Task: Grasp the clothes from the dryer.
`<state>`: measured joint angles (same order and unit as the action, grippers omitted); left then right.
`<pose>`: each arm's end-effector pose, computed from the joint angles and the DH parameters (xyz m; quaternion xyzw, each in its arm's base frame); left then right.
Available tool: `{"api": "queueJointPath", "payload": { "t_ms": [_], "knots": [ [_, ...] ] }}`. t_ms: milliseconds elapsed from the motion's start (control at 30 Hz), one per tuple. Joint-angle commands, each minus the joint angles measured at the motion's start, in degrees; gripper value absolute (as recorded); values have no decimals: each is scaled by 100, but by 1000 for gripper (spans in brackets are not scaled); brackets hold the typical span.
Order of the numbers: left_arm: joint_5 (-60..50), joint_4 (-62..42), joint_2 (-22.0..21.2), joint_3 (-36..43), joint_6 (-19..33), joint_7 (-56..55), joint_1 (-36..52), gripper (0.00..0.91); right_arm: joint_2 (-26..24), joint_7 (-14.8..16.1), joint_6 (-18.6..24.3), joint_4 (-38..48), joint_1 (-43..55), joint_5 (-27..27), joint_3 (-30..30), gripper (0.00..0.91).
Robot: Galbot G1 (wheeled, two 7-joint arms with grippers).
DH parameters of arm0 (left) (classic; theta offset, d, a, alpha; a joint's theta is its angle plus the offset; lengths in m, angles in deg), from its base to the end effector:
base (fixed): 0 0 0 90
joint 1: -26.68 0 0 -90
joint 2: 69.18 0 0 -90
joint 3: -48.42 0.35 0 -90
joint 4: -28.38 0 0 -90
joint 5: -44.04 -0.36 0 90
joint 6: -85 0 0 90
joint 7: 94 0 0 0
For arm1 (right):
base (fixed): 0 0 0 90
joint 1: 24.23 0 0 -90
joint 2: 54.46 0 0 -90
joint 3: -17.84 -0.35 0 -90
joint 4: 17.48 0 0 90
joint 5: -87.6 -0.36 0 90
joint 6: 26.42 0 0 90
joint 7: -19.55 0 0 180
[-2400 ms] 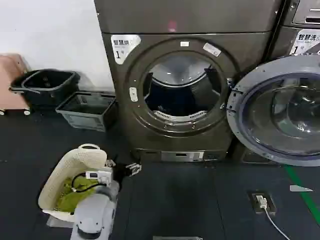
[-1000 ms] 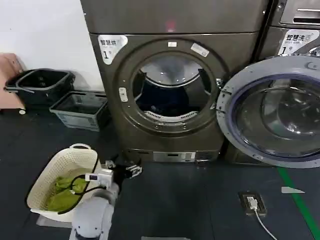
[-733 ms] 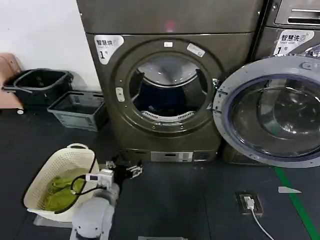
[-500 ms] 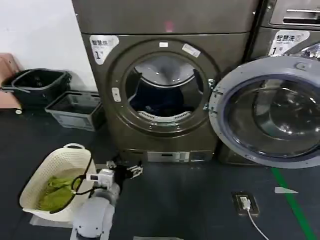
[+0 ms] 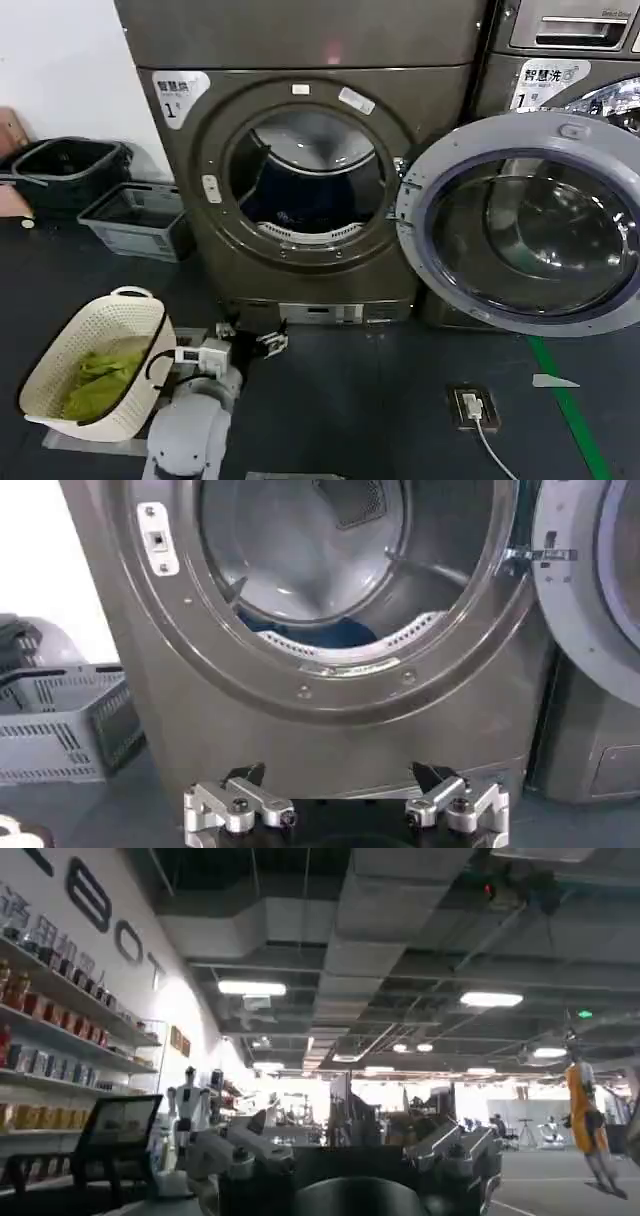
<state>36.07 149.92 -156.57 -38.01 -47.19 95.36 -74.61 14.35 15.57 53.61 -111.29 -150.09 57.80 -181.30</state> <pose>0.2685 -0.0117 -0.2192 -0.0751 -0.9759 -0.0664 0.1938 -0.2017 -0.4343 -0.0780 0.7351 0.6522 -0.1427 0.1182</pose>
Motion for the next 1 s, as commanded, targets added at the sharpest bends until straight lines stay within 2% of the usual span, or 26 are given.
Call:
{"api": "queueJointPath", "payload": {
  "t_ms": [33, 533, 800, 1000],
  "knots": [
    [-8, -15, -7, 3, -281, 21, 0, 907, -8, -1, 10, 15, -11, -3, -11, 907],
    [-38, 1, 2, 24, -281, 27, 7, 907, 49, -78, 128, -16, 20, 86, 78, 907],
    [-88, -11, 7, 47, -281, 19, 6, 907, 116, -148, 112, -102, 39, -257, 78, 907],
    [-110, 9, 23, 47, -281, 22, 21, 907, 150, -141, 209, -141, 49, -299, 130, 907]
  ]
}}
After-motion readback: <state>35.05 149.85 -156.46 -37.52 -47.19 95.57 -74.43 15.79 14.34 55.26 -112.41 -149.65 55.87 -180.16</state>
